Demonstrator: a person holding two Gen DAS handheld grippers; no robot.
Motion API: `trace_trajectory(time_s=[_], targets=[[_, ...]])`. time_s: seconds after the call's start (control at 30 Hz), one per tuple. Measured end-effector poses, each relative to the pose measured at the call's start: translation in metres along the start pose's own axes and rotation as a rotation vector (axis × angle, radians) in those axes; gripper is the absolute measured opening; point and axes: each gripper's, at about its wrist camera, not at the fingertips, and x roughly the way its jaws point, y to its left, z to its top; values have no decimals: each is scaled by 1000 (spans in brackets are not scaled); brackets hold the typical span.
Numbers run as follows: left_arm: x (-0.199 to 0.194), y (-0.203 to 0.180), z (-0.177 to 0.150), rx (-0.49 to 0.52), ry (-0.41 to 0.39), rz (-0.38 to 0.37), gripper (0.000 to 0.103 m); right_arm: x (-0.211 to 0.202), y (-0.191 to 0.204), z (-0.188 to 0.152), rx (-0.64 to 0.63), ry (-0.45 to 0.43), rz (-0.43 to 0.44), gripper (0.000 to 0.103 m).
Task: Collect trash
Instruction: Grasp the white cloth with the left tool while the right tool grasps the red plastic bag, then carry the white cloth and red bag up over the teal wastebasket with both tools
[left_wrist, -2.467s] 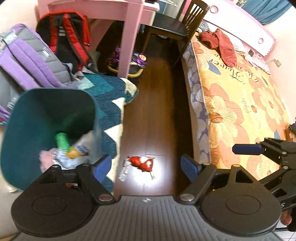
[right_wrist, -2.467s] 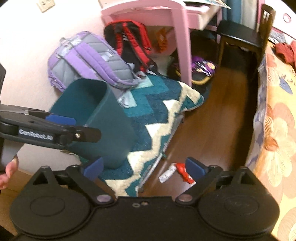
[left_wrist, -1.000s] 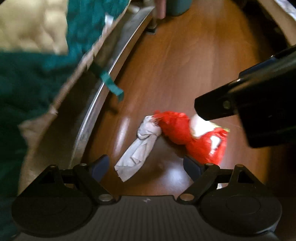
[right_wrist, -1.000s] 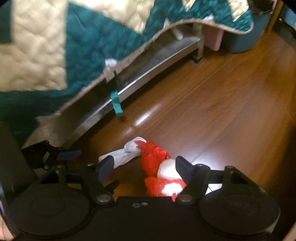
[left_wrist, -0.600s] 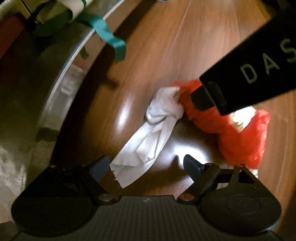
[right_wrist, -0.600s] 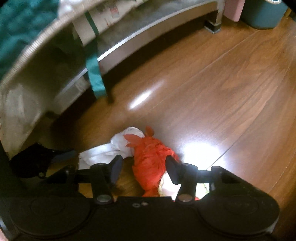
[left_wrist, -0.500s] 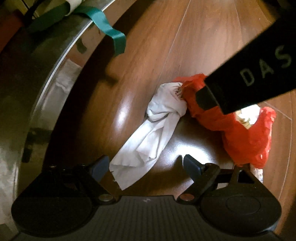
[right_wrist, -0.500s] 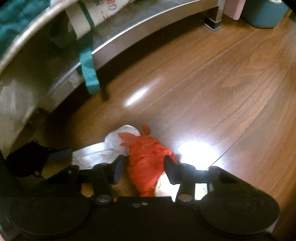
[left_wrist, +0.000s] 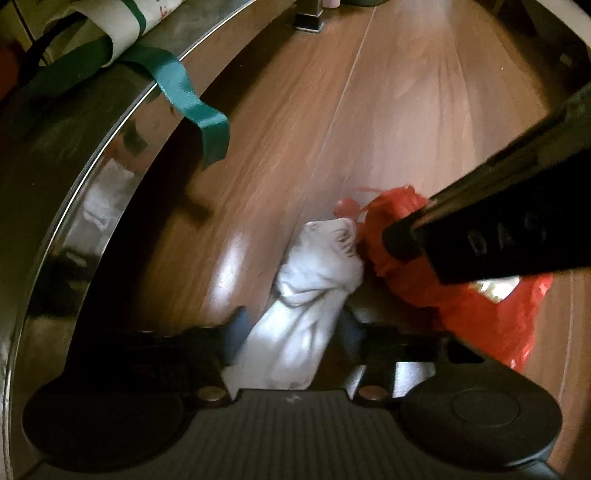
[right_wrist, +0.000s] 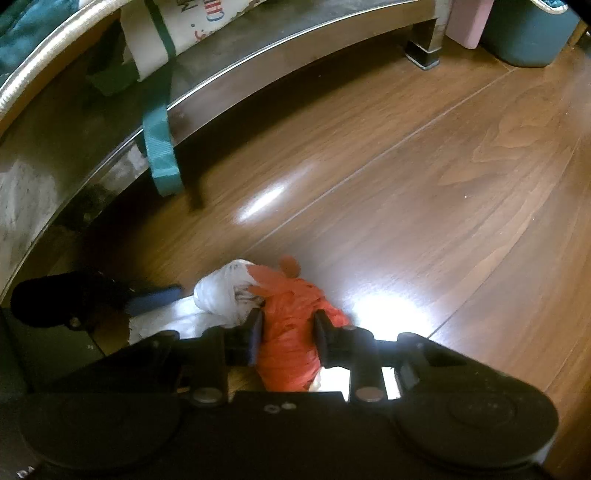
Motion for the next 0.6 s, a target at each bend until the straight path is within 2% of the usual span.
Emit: trace_trajectory(time_s=[0.07, 0.13, 0.33, 0.6], targets=[[-1, 0, 2, 0, 2, 3, 23, 0, 2, -1, 3, -3, -4, 26], [-3, 2, 3, -20, 6, -16, 12, -6, 3, -2, 8, -14, -5, 26], [-12, 1, -3, -28, 11, 20, 7, -38, 1, -16, 83, -76, 14, 25], [-73, 2, 5, -39, 30, 25, 7, -120, 5, -58, 290, -141, 76, 25]])
